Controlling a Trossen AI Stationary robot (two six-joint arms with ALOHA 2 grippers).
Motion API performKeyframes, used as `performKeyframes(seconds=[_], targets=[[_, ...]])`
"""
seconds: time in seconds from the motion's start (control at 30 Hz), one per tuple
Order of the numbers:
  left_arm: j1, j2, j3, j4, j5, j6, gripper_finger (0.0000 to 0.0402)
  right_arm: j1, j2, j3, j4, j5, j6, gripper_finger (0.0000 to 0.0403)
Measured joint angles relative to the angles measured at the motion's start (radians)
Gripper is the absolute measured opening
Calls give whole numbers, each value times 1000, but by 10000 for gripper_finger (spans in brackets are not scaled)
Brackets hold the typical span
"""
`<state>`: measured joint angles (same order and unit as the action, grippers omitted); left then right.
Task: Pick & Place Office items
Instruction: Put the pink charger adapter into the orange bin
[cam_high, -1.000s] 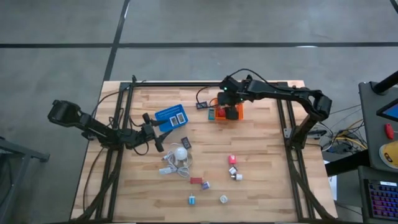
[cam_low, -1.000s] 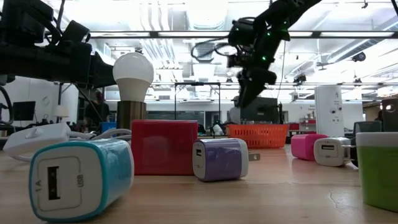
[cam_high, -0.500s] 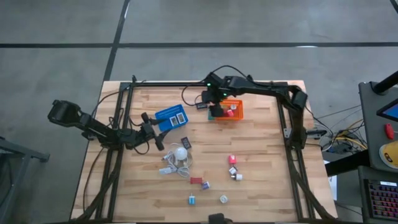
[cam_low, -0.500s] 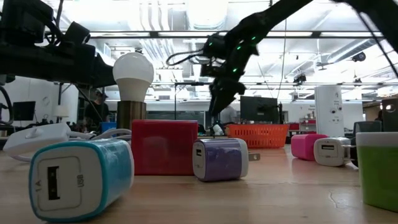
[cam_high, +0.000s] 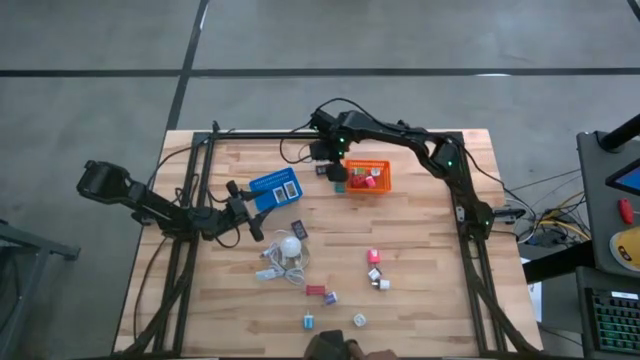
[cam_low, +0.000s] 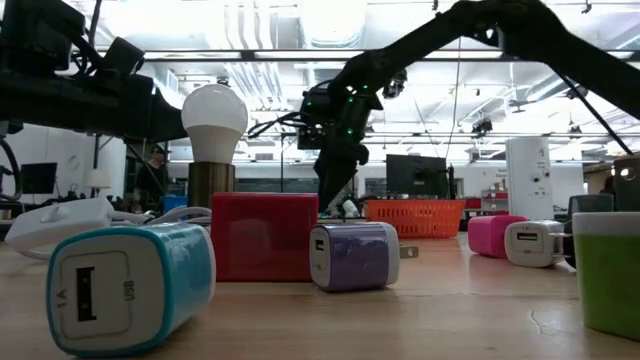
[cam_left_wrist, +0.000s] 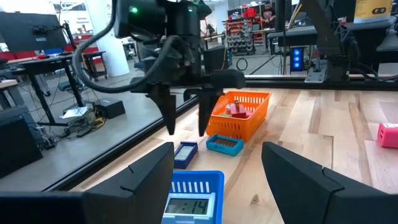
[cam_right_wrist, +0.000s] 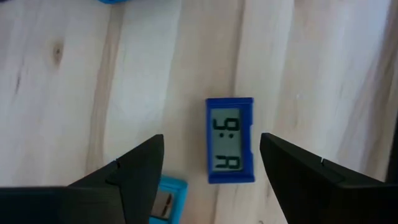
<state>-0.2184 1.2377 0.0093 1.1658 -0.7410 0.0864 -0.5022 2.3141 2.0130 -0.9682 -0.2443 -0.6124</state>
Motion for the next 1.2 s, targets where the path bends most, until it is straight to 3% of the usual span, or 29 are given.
performKeyframes(seconds=[0.33, 0.77, 0.97, 1.2], targets=[[0, 0, 0, 0, 17, -8, 248, -3, 37, 40, -31, -1, -5, 280], [0, 0, 12, 7, 43, -27, 248, -4, 14, 41, -34, -71, 53, 241], [0, 0, 13, 7, 45, -29, 248, 23, -14, 38, -15, -62, 132, 169], [0, -1, 13, 8, 36, -30, 248, 93, -53, 23, 3, -50, 121, 22]])
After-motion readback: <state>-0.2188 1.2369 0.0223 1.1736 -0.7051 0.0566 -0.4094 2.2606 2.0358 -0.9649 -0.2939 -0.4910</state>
